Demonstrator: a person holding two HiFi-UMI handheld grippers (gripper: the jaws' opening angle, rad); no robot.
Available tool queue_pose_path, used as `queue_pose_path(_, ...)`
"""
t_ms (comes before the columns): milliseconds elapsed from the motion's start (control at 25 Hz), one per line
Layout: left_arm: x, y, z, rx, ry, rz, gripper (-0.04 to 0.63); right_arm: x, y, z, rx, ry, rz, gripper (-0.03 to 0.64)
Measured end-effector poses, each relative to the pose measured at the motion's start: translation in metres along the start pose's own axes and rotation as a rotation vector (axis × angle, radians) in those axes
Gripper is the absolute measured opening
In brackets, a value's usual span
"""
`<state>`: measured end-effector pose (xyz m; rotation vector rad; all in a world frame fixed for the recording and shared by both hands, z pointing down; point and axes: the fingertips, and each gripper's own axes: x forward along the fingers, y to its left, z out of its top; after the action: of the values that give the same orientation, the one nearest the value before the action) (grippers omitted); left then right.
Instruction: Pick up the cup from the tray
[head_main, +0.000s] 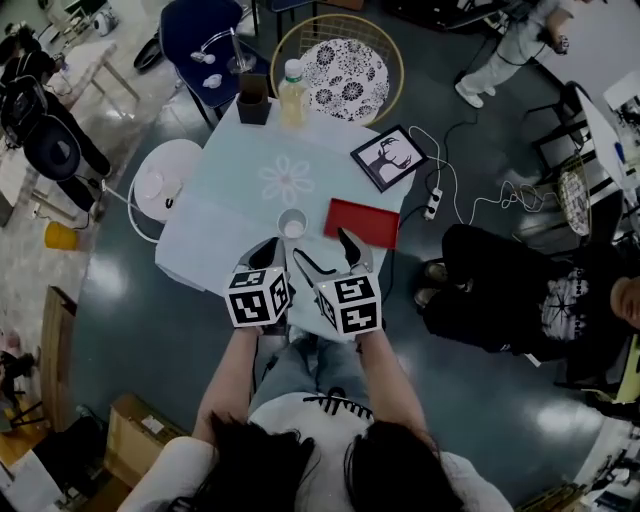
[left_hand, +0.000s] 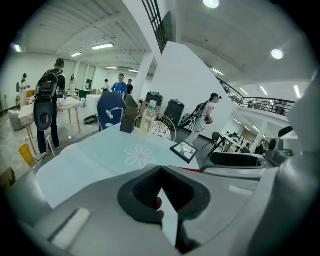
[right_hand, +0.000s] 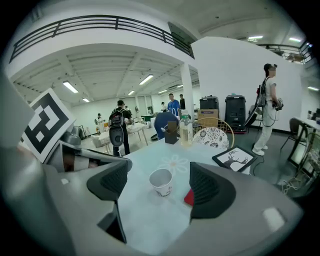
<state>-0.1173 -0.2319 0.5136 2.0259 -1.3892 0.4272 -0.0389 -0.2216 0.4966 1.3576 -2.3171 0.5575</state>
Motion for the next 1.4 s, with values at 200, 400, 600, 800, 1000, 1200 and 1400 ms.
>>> queue_pose_path(200,-0.025,-0.021,-0.007,0.041,-0.025,-0.034,0.000,-0.035,0.008,-0.003,0.033,-0.045,-0.055,0.402)
queue_pose_path(400,-0.049,-0.042,-0.022,0.067,-0.038,-0.066,0.000,-0.062,0.020,-0.016,0.048,-0.057,-0.089,0.349)
queue_pose_path(600,-0.074,-0.052,-0.031,0.088,-0.065,-0.063,0.000,-0.078,0.031,-0.016,-0.005,-0.063,-0.082,0.283)
queue_pose_path(800,-0.086,-0.063,-0.032,0.068,-0.087,-0.052,0.000,-0.100,0.020,-0.011,0.006,-0.104,-0.141,0.170)
queue_pose_path(1000,-0.098,-0.078,-0.039,0.049,-0.102,-0.038,0.000,-0.123,0.017,-0.015,0.007,-0.125,-0.143,0.137)
queue_pose_path(1200,-0.104,-0.096,-0.051,0.046,-0.104,-0.037,0.000,-0.138,0.020,-0.017,-0.026,-0.135,-0.133,0.126)
queue_pose_path(1400,-0.111,-0.114,-0.057,0.045,-0.119,-0.044,0.000,-0.156,0.017,-0.020,-0.029,-0.155,-0.150,0.021)
